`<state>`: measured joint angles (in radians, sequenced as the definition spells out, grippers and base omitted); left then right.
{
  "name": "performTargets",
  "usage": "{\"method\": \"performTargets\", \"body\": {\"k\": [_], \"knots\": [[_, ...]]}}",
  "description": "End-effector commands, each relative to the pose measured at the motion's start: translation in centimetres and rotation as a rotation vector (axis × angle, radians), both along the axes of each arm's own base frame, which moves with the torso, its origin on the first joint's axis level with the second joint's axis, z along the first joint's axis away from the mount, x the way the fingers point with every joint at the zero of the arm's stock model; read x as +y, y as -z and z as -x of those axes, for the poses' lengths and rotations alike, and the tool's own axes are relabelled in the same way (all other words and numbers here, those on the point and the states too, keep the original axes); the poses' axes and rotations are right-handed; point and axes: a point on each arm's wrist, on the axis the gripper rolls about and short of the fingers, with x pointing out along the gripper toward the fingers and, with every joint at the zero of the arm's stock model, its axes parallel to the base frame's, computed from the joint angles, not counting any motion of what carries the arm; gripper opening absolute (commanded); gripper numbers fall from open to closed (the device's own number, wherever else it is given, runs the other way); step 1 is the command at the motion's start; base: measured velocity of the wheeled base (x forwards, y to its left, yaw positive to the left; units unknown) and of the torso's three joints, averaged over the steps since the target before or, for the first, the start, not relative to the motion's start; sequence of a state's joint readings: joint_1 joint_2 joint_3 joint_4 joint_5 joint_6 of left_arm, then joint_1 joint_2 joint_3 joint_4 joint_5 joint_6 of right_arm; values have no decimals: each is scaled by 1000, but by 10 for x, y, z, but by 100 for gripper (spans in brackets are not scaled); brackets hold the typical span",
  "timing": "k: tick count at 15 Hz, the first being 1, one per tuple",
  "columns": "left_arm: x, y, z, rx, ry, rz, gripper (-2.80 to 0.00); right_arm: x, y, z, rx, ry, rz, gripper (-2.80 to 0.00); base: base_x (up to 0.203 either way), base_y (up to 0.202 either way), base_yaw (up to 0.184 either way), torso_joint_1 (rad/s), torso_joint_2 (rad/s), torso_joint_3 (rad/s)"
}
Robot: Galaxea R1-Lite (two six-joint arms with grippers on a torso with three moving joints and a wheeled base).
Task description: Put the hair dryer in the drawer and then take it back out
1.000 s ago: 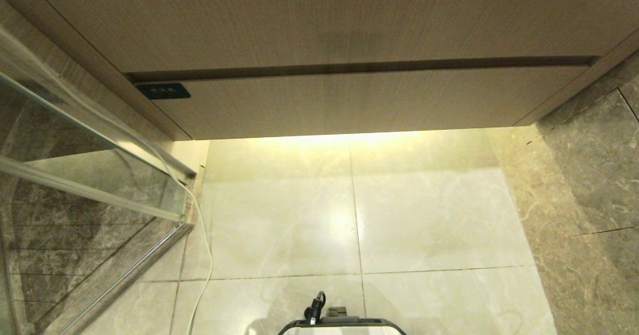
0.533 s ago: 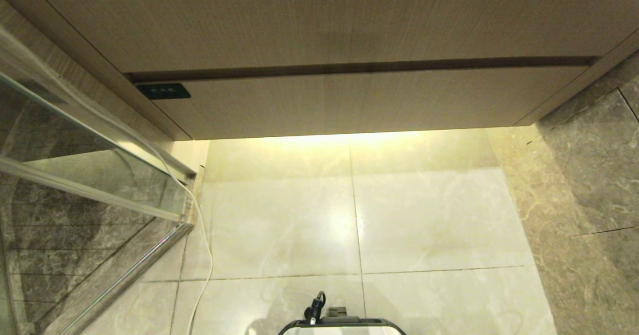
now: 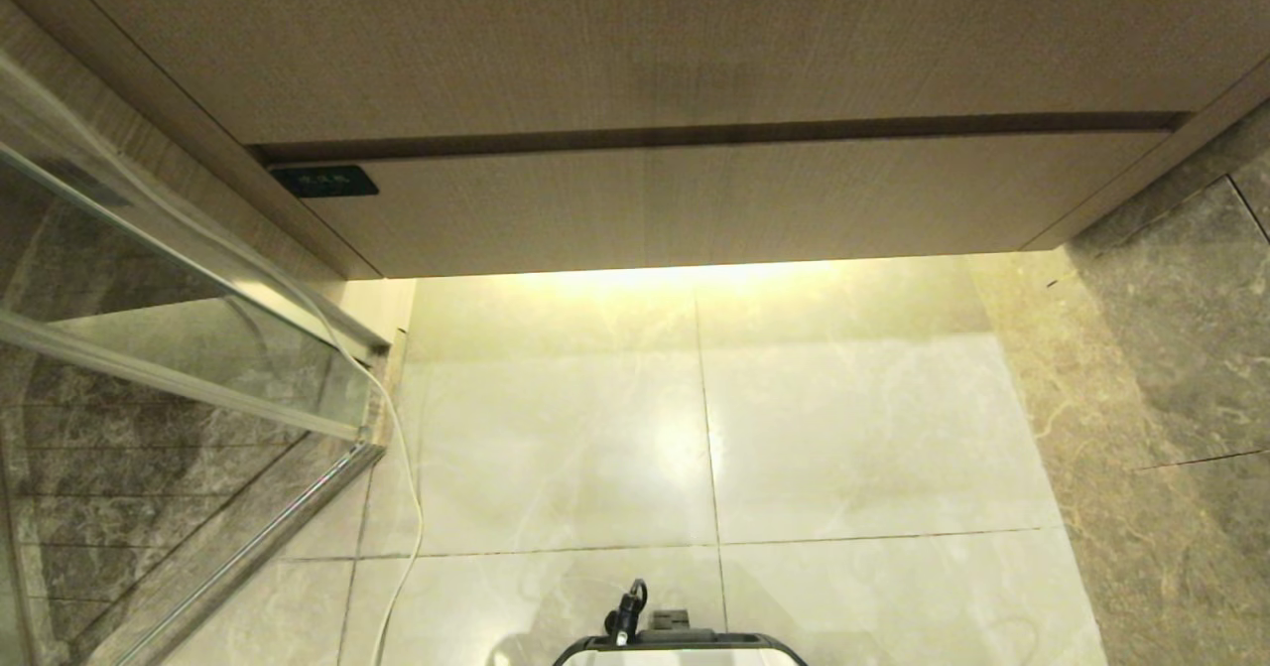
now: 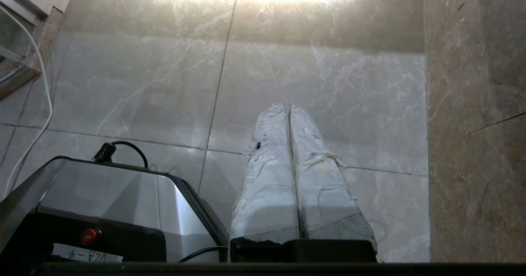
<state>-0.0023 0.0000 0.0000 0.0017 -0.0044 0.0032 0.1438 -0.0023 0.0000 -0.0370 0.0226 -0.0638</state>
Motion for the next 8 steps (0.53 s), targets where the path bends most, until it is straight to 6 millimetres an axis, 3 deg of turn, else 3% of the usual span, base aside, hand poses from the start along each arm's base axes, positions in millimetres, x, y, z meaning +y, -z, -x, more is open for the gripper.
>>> {"method": "performTargets", "body": {"k": [1, 8], "knots": [[0, 0, 0, 1, 0, 0, -280, 0, 4, 2, -25, -1, -1, -280, 0, 0, 0, 0, 0, 0], [0, 0, 0, 1, 1, 0, -280, 0, 4, 2, -25, -1, -3, -280, 0, 0, 0, 0, 0, 0]]}}
